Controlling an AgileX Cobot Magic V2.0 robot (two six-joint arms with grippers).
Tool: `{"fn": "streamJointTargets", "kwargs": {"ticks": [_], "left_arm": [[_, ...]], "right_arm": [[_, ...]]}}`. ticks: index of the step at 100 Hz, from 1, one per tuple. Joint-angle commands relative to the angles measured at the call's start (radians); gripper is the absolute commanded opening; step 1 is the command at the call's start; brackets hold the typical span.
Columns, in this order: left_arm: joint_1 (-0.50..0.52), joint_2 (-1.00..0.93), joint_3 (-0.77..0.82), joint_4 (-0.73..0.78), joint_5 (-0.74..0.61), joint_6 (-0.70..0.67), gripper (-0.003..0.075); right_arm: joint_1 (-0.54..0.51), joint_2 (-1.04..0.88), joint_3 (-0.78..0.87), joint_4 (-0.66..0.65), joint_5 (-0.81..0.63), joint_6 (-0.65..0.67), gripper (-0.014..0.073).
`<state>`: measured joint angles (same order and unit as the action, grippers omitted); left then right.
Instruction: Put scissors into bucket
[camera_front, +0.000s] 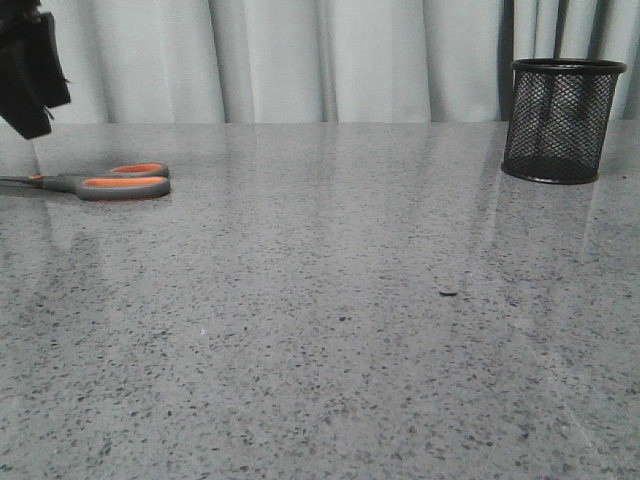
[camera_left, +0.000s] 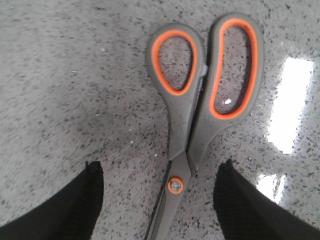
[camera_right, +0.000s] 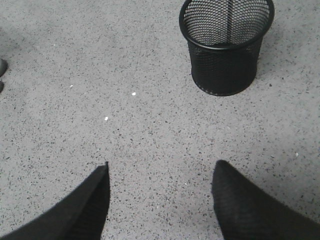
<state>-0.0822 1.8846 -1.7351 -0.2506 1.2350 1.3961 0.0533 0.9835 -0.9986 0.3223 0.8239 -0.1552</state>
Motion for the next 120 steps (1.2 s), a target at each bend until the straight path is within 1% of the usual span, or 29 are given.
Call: {"fn": "streamJointTargets", "kwargs": {"ticks": [1, 80, 93, 120], "left_arm": [[-0.011, -0.025, -0.036, -0.018, 0.004, 0.02, 0.044], [-0.021, 0.096, -0.036, -0.022, -0.004, 0.039, 0.044], [-0.031, 0.104, -0.036, -0.022, 0.029, 0.054, 0.044], [-0.038, 0.115, -0.036, -0.013, 0.029, 0.054, 0.044]], "right_arm": [[-0.008, -0.007, -0.036, -0.001, -0.046, -0.016, 0.04], [-0.008, -0.007, -0.036, -0.006, -0.044, -0.019, 0.04], [-0.008, -0.007, -0.036, -0.006, -0.043, -0.02, 0.04], [-0.008, -0.007, -0.036, -0.007, -0.036, -0.02, 0.04]]}}
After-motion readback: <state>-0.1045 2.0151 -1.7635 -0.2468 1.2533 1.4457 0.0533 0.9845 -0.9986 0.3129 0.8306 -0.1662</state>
